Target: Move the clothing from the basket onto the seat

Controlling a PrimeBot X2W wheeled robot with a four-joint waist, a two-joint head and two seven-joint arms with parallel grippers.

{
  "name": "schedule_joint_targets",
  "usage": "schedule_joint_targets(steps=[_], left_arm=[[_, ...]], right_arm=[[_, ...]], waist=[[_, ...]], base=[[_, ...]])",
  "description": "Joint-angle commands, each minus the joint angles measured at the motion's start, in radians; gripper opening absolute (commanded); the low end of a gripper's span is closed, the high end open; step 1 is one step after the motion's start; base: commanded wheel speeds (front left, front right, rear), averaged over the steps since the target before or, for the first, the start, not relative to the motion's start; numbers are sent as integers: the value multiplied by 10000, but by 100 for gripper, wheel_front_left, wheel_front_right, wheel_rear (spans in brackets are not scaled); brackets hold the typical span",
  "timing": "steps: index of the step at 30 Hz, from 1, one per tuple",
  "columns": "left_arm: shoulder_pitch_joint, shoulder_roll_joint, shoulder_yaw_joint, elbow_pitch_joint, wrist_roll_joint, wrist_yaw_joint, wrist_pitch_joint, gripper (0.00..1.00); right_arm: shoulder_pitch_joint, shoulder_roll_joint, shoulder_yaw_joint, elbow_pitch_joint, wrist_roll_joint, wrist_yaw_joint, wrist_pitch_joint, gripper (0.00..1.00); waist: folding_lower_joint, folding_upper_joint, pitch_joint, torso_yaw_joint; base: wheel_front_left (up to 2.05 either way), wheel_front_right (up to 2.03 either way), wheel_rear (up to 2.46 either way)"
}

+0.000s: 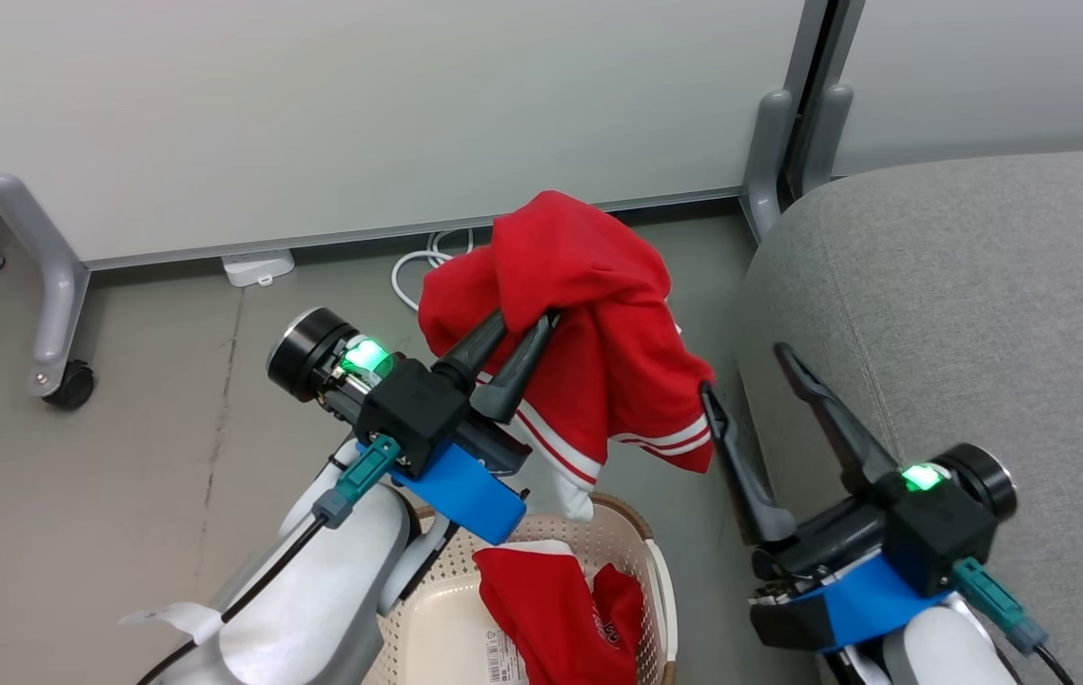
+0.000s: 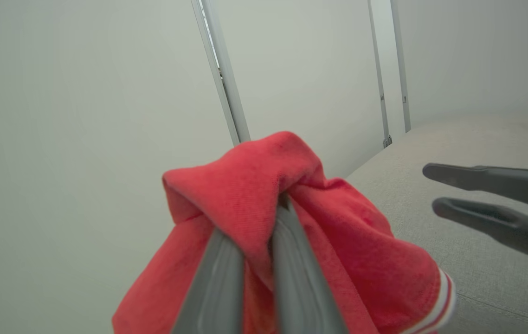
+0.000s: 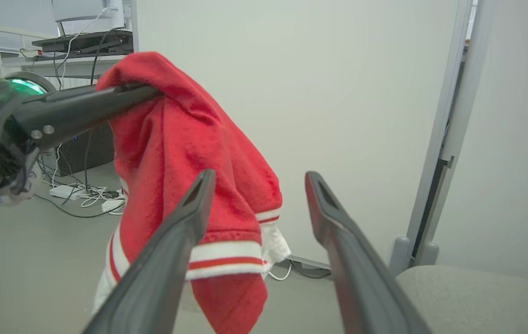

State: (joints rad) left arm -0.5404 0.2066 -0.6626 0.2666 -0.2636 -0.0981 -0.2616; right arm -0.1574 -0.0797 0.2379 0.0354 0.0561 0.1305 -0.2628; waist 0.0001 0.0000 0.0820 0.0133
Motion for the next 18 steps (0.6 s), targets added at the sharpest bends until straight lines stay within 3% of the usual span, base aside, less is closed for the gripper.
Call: schedule_joint_targets(steps=[1,18], left_arm=[[3,-67,-33,17,50,-30,-50,0],[-178,-668,-647,-7,304,-243,-51,0]], right_arm=[[-238,-133,205,69,92,5,-31,100],[-1824,-479,1601,2125,191,5,-19,100]], waist=[[-1,0,27,44],[-1,0,136,702]], base=[[0,0,0],[0,0,0]])
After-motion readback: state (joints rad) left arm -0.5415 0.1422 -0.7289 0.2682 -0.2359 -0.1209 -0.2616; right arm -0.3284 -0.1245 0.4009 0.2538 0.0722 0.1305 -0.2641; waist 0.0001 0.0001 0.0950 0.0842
